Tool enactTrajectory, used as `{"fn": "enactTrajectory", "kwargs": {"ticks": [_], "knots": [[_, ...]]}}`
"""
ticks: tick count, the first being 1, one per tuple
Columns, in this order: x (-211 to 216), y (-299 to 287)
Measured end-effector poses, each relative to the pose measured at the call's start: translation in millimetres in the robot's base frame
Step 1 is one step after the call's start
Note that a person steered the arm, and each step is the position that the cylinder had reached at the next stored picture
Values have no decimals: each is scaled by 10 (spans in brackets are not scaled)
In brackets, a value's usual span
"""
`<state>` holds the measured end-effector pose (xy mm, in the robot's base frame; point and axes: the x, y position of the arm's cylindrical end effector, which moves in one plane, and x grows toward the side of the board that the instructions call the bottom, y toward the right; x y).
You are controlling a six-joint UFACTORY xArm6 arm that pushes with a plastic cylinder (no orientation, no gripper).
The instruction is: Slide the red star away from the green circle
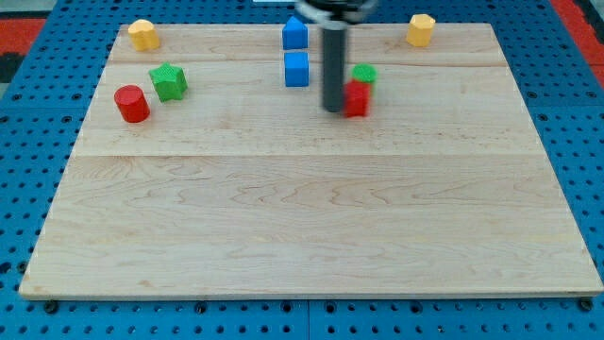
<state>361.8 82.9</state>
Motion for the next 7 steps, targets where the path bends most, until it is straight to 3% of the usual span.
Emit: {"fn": "enactTrajectory", "kwargs": {"ticks": [1, 2, 3, 4, 5, 7], "knots": [[19, 438], [-136, -178], [-432, 321], [-387, 1207], [132, 1405], [-28, 1905]]}}
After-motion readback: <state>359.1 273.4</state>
